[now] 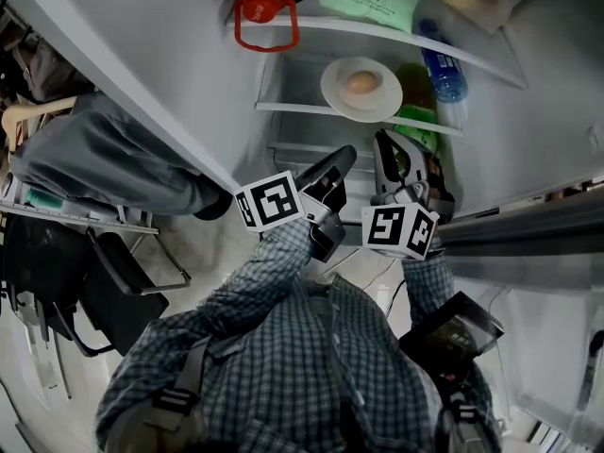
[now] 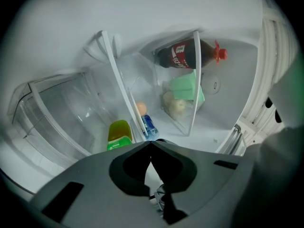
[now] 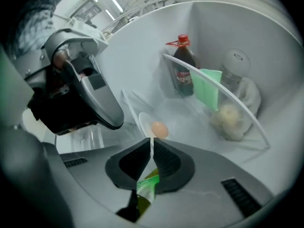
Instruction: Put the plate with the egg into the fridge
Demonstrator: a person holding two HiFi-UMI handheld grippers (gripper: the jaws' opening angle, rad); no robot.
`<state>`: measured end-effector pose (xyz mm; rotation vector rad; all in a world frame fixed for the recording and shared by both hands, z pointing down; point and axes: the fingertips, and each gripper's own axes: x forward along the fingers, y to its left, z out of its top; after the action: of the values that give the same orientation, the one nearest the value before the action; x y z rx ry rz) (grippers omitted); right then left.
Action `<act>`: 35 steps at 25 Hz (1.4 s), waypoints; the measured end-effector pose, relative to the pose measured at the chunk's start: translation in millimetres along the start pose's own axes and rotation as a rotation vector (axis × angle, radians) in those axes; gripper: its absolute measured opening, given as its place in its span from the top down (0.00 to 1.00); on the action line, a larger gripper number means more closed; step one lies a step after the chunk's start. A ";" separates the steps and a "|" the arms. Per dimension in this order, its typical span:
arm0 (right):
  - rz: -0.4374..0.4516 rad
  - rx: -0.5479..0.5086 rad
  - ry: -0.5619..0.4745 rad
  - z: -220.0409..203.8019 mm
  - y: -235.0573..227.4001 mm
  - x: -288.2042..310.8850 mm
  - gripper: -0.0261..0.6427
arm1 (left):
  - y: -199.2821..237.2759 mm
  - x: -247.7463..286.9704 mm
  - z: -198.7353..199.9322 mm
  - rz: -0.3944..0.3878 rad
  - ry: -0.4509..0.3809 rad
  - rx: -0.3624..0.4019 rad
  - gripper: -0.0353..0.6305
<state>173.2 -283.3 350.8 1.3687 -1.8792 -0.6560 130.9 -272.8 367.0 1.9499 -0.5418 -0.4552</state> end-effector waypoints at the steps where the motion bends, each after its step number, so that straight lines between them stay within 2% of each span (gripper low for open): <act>1: 0.009 0.052 -0.003 -0.6 1.8 -2.1 0.94 | 0.0 0.3 -0.6 0.001 0.004 0.016 0.94; 5: 0.059 0.251 -0.015 -3.0 13.8 -9.7 0.95 | -0.8 0.4 -5.3 0.009 0.025 0.088 0.94; 10: 0.113 0.496 -0.035 -4.4 26.8 -16.4 0.95 | 0.8 0.8 -14.4 0.052 0.076 0.241 0.94; 14: 0.106 0.631 -0.028 -12.0 32.9 -20.2 0.95 | 9.2 0.8 -21.7 0.081 0.103 0.284 0.94; 20: 0.121 0.767 0.006 -30.1 49.9 -26.1 0.95 | 21.7 -3.2 -35.1 0.128 0.155 0.393 0.94; 26: 0.143 0.822 0.015 -28.8 60.1 -28.0 0.95 | 24.3 -2.5 -48.8 0.140 0.211 0.495 0.94; 35: 0.129 0.863 0.024 -39.3 57.7 -33.2 0.95 | 25.8 -1.7 -56.2 0.153 0.232 0.517 0.94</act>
<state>176.2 -233.6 409.9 1.7071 -2.3142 0.2976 155.1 -240.3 413.7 2.3881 -0.6992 0.0195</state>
